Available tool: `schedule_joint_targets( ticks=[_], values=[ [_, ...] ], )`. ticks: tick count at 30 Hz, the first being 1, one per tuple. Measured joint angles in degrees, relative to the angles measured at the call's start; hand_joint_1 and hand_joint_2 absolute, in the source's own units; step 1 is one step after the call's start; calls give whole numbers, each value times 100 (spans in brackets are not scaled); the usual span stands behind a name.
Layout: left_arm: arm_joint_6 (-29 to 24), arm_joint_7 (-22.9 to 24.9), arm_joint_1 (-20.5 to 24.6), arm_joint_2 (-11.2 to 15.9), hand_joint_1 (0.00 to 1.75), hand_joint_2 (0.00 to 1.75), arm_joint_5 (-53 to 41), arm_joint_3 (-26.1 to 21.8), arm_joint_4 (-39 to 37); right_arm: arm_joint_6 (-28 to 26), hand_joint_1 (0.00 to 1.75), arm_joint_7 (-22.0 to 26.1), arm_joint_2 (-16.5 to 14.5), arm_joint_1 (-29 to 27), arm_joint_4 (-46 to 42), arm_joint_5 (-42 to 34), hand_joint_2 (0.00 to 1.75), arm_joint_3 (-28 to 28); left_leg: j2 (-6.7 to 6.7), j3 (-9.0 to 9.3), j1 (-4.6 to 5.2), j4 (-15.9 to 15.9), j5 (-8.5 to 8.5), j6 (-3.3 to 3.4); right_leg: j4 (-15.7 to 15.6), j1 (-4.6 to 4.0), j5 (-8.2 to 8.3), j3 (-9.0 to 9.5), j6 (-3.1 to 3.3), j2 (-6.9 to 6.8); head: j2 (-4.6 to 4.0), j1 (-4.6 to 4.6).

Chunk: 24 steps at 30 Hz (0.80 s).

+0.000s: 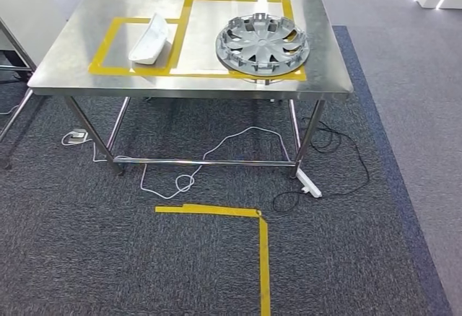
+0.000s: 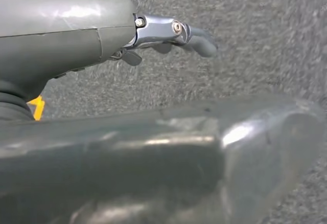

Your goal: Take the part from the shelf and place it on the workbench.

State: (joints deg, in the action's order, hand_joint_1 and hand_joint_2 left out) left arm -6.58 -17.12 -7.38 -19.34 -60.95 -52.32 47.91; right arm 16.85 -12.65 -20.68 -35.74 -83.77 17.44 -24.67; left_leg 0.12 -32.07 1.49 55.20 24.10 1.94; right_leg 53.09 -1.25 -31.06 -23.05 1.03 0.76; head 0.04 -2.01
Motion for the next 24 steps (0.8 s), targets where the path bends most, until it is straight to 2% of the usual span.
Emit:
schedule_joint_targets(
  ticks=[1,2,3,5,6,7,8,9,10,11,12,13,14,16,17,18,20,21,22,23,24],
  values=[
    [39,-1,1,3,0,0,-31,-36,-1,32,0,33,-1,28,46,48,0,-24,-21,-38,-7,14,-10,-26,-43,9,33,-40,5,-34,0,-5],
    [95,-16,-2,16,0,0,-82,-71,-3,62,0,66,-2,64,95,98,0,-46,-38,-86,-14,76,74,-65,-83,28,76,-89,23,-68,0,-5],
    [152,-50,-1,46,0,0,-133,-106,-15,92,0,94,-2,102,142,143,0,-65,-50,-148,-27,227,260,-111,-117,49,120,-149,44,-112,0,3],
    [240,-178,31,158,0,0,-229,-171,-108,140,0,132,-2,164,247,207,0,-88,-47,-315,-92,835,826,-222,-109,71,194,-273,73,-209,0,23],
    [249,-250,59,230,0,0,-256,-203,-184,156,0,144,-2,182,290,222,0,-92,-45,-383,-135,1206,1026,-277,-81,75,227,-346,71,-272,0,27],
    [240,-317,88,298,0,0,-284,-236,-275,167,0,150,-2,198,330,231,0,-94,-41,-412,-175,1504,1080,-329,-46,81,257,-423,59,-336,0,27],
    [217,-370,113,362,0,0,-309,-269,-365,175,0,154,-2,216,364,234,0,-95,-35,-381,-213,1664,976,-378,-1,91,283,-509,42,-403,0,26],
    [190,-409,133,417,0,0,-340,-301,-445,179,0,156,-2,232,391,235,0,-96,-19,-274,-249,1647,768,-426,59,107,305,-601,21,-466,0,27],
    [165,-439,149,462,0,0,-375,-332,-515,178,0,157,-2,246,415,232,0,-97,29,-83,-281,1444,559,-466,130,124,322,-690,-3,-526,0,29],
    [148,-460,164,494,0,0,-412,-357,-569,171,0,157,-2,253,431,226,0,-98,144,168,-303,1101,471,-506,210,129,332,-756,-34,-582,0,32],
    [139,-475,181,519,0,0,-451,-374,-602,161,0,157,-3,254,441,216,0,-99,264,432,-299,701,503,-506,288,133,339,-821,-69,-635,0,34],
    [138,-486,203,537,0,0,-484,-392,-627,150,0,156,-3,256,448,207,0,-100,367,622,-286,365,608,-465,352,129,351,-853,-108,-690,0,30],
    [139,-493,221,548,0,0,-507,-412,-646,142,0,155,-4,261,452,199,0,-101,420,719,-261,150,719,-403,388,126,370,-866,-152,-748,0,24],
    [140,-498,226,562,0,0,-538,-465,-679,133,0,156,-4,274,461,193,0,-101,346,695,-236,46,738,-234,410,146,406,-878,-239,-824,0,14],
    [141,-498,216,563,0,0,-546,-489,-695,131,0,157,-4,277,466,193,0,-101,297,658,-235,43,697,-170,450,163,359,-908,-284,-741,0,9],
    [141,-497,208,564,0,0,-553,-508,-708,127,0,159,-4,274,470,194,0,-103,249,617,-239,36,651,-110,582,177,237,-966,-318,-591,0,6],
    [141,-497,216,571,0,0,-556,-528,-725,125,0,163,-4,260,487,195,0,-110,134,511,-231,35,561,-32,1207,191,-200,-1206,-353,-236,0,-9],
    [142,-496,224,576,0,0,-558,-533,-732,124,0,164,-4,255,498,196,0,-115,65,456,-217,38,518,-14,1600,191,-411,-1341,-351,-148,0,-11],
    [146,-496,230,580,0,0,-565,-540,-740,125,0,164,-4,253,510,197,0,-119,-7,405,-200,41,478,-8,1899,188,-542,-1430,-341,-110,0,-11],
    [156,-497,231,581,0,0,-583,-551,-749,125,0,164,-4,255,520,198,0,-120,-79,365,-184,44,443,-5,2000,183,-560,-1424,-323,-93,0,-11],
    [172,-497,231,579,0,0,-606,-566,-756,126,0,164,-4,257,526,198,0,-121,-153,337,-169,46,413,-7,1855,177,-463,-1297,-294,-78,0,-11]
  ],
)
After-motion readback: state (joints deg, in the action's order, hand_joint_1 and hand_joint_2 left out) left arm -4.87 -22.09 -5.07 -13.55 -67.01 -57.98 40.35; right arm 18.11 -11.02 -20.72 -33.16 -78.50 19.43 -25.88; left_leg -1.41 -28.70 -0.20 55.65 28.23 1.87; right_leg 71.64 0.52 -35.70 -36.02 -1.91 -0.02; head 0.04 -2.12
